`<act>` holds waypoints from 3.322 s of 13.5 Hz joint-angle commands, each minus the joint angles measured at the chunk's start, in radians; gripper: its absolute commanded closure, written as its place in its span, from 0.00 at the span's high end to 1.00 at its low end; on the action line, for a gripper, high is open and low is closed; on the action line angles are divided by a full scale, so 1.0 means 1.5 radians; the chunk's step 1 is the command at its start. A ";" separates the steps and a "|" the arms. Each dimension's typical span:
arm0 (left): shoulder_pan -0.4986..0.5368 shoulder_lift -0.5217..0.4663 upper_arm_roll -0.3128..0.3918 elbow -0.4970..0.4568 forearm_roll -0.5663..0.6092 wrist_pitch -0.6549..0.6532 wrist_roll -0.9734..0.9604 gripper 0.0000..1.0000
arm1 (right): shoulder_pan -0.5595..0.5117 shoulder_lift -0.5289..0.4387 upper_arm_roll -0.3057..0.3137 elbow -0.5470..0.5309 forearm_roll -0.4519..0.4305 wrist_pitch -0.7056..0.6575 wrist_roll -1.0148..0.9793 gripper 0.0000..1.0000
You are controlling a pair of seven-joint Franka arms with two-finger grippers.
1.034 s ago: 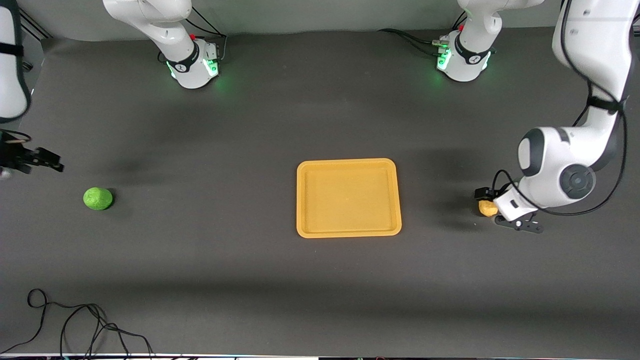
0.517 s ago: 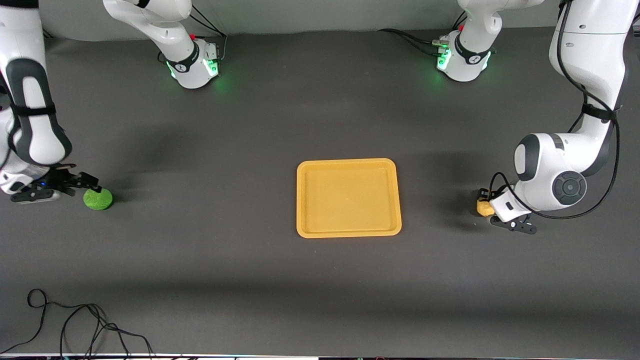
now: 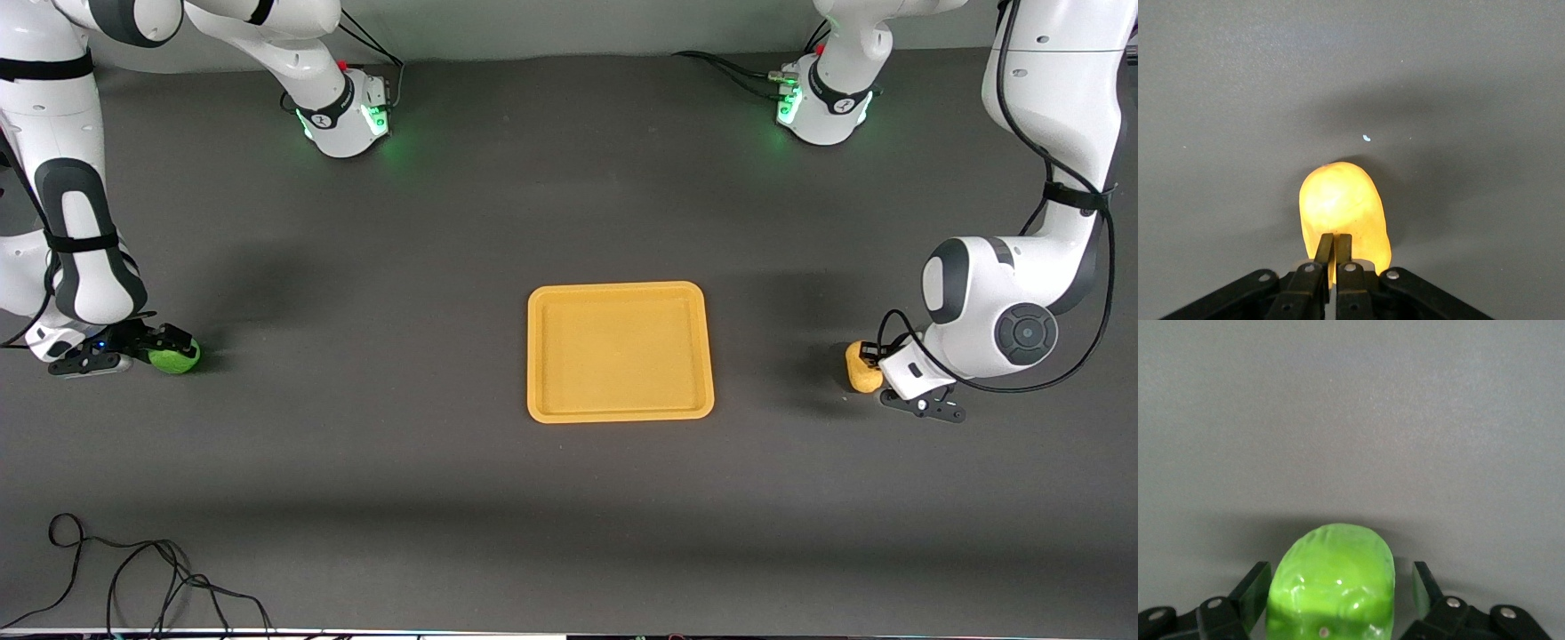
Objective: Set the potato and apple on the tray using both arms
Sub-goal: 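Close the left gripper on the potato while the right gripper grips the apple, then carry the potato with the left gripper onto the yellow tray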
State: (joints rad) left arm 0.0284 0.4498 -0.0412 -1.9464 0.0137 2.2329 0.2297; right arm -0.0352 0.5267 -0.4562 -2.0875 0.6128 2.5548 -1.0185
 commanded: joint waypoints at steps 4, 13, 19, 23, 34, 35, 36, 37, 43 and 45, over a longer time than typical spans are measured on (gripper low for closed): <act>-0.001 0.010 0.002 0.003 0.002 0.000 0.007 0.00 | 0.028 -0.048 -0.007 0.010 0.008 -0.022 -0.013 0.46; -0.009 0.059 0.002 0.000 -0.003 0.050 0.000 0.78 | 0.082 -0.152 -0.013 0.324 -0.347 -0.470 0.291 0.45; -0.012 0.038 -0.003 0.104 -0.065 -0.103 -0.017 0.17 | 0.167 -0.161 -0.010 0.409 -0.368 -0.593 0.415 0.45; -0.131 0.043 -0.023 0.194 -0.104 -0.148 -0.231 0.18 | 0.274 -0.161 -0.009 0.409 -0.365 -0.615 0.578 0.45; -0.308 0.146 -0.022 0.206 -0.083 -0.042 -0.385 0.44 | 0.319 -0.159 -0.006 0.407 -0.350 -0.610 0.633 0.45; -0.308 0.147 -0.022 0.206 -0.083 -0.042 -0.392 0.47 | 0.320 -0.159 -0.006 0.408 -0.350 -0.610 0.633 0.45; -0.308 0.147 -0.022 0.207 -0.081 -0.041 -0.402 0.63 | 0.320 -0.159 -0.006 0.408 -0.350 -0.610 0.633 0.45; -0.309 0.150 -0.022 0.206 -0.070 -0.040 -0.404 0.82 | 0.320 -0.159 -0.006 0.408 -0.350 -0.609 0.633 0.45; -0.308 0.145 -0.021 0.209 -0.047 -0.051 -0.410 1.00 | 0.321 -0.158 -0.005 0.410 -0.350 -0.609 0.634 0.45; -0.300 0.112 -0.014 0.208 -0.047 -0.065 -0.408 1.00 | 0.334 -0.157 -0.005 0.412 -0.350 -0.608 0.634 0.45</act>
State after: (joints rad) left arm -0.4171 0.6687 -0.0824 -1.6400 -0.0748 2.1717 -0.3564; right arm 0.4408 0.2794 -0.4599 -1.4962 0.0838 1.6497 -0.0882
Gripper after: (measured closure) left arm 0.000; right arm 0.357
